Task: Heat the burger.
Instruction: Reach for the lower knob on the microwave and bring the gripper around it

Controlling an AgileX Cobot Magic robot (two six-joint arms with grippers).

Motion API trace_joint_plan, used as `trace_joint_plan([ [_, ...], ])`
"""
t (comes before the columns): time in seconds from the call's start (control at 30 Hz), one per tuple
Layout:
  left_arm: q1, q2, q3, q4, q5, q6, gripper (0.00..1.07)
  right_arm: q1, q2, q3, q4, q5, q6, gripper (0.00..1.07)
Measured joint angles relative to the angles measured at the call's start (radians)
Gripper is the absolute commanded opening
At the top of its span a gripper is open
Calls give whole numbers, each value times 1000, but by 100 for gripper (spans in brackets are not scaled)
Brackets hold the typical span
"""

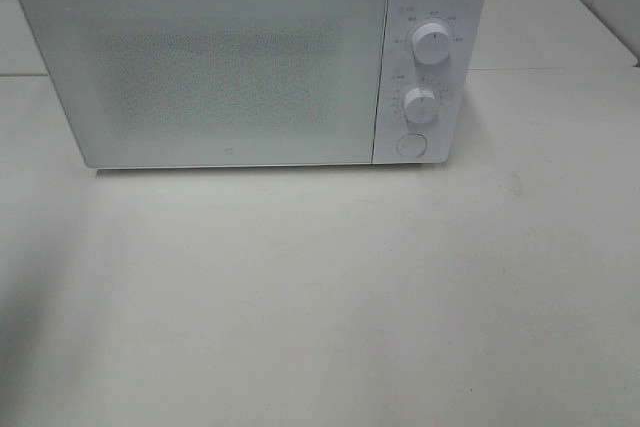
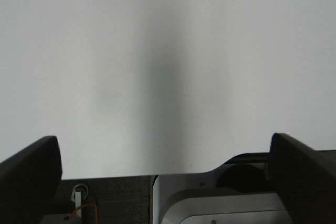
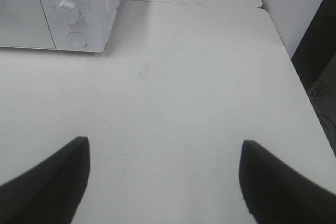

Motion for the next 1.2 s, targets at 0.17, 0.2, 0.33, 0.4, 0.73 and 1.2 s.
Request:
trace_joint_plan([
  [0.17,0,-85,76,20,5,-25,101,0,0,0,0,0,0,76],
  [0.2,0,-133,112,21,5,-33,101,0,0,0,0,0,0,76],
  [0.33,0,-221,168,24,6,-35,101,0,0,0,0,0,0,76],
  [0.4,0,-265,193,24,6,-35,101,0,0,0,1,0,0,76],
  [0.73,0,-467,300,27,-38,-35,101,0,0,0,1,0,0,76],
  [1.2,0,-718,332,104,-83,-42,101,0,0,0,1,0,0,76],
])
